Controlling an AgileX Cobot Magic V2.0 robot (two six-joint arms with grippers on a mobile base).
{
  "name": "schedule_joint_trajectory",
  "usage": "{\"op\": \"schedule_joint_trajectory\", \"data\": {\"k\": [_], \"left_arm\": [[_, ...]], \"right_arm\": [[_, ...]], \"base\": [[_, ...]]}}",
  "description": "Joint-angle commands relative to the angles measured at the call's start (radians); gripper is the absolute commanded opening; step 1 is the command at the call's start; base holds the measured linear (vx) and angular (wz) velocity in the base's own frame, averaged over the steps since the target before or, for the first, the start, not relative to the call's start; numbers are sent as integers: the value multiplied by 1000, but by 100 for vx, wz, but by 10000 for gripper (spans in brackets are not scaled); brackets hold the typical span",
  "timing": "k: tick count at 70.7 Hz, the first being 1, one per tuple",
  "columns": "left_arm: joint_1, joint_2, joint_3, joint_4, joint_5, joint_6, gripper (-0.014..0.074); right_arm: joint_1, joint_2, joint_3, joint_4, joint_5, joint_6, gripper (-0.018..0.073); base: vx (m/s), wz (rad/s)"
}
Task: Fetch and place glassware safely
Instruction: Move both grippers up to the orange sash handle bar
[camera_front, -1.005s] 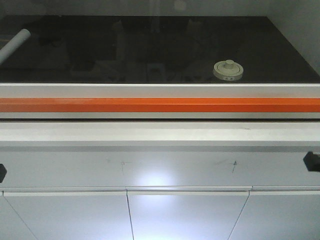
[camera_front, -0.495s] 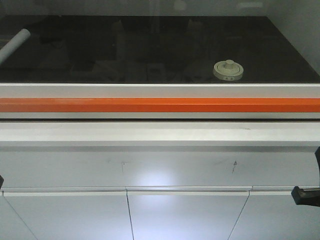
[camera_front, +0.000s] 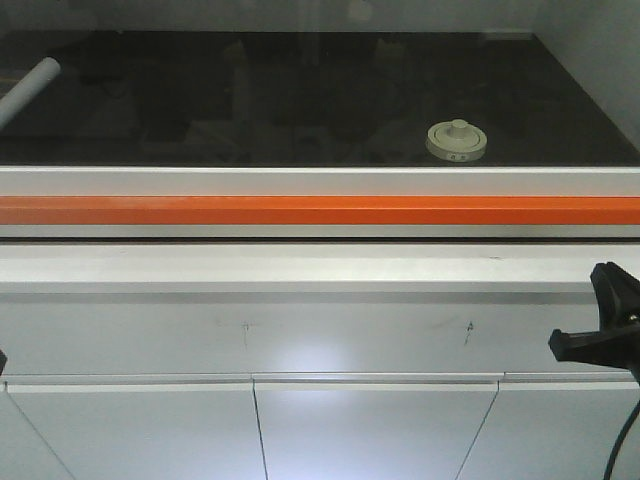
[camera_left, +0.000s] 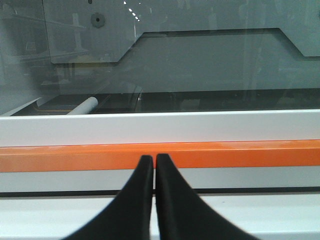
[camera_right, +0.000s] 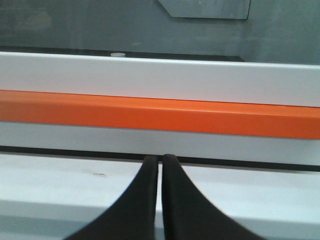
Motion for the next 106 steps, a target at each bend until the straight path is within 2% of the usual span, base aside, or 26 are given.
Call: {"op": "schedule_joint_trajectory", "data": {"k": [1,55,82,106], "left_arm": [[-5,-5,-24,-1,-83,-8,-7],[-5,28,-24,-1,-90,-8,-7],[-5,28,-24,-1,-90,-8,-7],[-5,81,-25,-1,-93,-8,-7]], "right_arm": [[-5,34,-66,-9,-91,-11,-1],[-5,334,-297,-17,-76,-32,-1],[-5,405,-380,-16,-75,-32,-1],[-5,405,-402,-5,-146,-32,-1]], "base": [[0,0],[0,0],[0,0],[0,0]]}}
